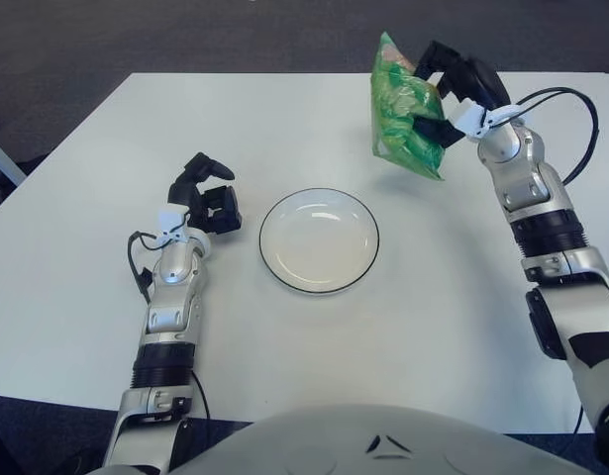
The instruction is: Put the snack into the plate.
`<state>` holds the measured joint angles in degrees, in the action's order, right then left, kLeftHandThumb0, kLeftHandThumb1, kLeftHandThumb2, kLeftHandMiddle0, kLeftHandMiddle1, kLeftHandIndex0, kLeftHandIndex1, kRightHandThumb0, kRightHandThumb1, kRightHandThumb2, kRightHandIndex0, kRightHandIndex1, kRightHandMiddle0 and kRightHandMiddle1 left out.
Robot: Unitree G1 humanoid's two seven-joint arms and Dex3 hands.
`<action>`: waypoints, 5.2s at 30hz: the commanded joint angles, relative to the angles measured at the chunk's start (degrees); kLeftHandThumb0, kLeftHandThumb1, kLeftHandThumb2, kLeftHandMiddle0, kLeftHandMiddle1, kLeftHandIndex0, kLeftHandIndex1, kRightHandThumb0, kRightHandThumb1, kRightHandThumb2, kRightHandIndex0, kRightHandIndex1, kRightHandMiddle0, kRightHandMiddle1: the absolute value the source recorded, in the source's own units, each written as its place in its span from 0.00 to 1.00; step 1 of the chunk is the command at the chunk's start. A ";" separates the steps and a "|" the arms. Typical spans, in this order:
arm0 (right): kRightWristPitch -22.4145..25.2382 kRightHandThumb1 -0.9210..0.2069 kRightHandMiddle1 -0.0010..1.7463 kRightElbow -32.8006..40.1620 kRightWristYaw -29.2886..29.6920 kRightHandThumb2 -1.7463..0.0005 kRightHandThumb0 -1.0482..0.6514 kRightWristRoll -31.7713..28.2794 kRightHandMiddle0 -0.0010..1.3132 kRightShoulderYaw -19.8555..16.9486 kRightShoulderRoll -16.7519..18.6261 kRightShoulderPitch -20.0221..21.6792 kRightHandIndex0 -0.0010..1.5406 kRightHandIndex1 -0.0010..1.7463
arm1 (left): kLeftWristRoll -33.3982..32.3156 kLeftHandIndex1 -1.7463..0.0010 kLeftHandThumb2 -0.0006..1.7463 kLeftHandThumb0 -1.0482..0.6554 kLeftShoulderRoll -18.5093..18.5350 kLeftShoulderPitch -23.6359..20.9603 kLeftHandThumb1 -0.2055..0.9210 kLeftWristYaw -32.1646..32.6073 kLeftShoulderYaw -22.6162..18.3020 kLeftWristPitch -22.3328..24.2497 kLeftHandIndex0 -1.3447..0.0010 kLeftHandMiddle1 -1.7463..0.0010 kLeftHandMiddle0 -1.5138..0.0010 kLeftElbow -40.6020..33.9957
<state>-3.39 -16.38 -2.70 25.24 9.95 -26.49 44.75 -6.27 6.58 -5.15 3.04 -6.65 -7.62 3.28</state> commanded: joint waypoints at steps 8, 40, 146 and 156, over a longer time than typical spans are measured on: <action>-6.01 0.83 1.00 -2.41 1.26 0.05 0.62 0.42 0.50 0.59 2.40 3.74 0.56 0.95 | -0.79 0.00 0.77 0.33 -3.02 5.37 0.44 -0.65 -0.02 0.57 0.53 0.00 0.10 5.39; -11.75 0.87 1.00 6.75 -10.19 0.00 0.62 -1.68 0.52 3.75 5.70 1.63 0.57 1.00 | -0.75 0.00 0.76 0.33 -4.47 2.47 0.45 0.13 -1.11 -0.86 0.53 0.00 0.11 9.87; -13.56 0.41 0.99 20.81 -30.56 0.34 0.61 -9.43 0.30 6.37 0.90 -10.08 0.26 1.00 | 0.64 0.00 0.79 0.32 -4.84 1.32 0.41 0.63 -1.62 -5.17 0.51 0.00 0.11 13.23; -17.29 0.37 0.82 16.31 -29.92 0.51 0.40 -8.85 0.09 6.14 -0.18 -8.49 0.11 0.69 | 0.45 0.00 0.79 0.32 -4.70 1.20 0.43 -0.08 -1.61 -5.60 0.52 0.00 0.11 13.89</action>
<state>-19.30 1.62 -33.39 15.76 17.04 -26.02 34.73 -5.67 4.61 -10.32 3.49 -8.75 -12.52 11.74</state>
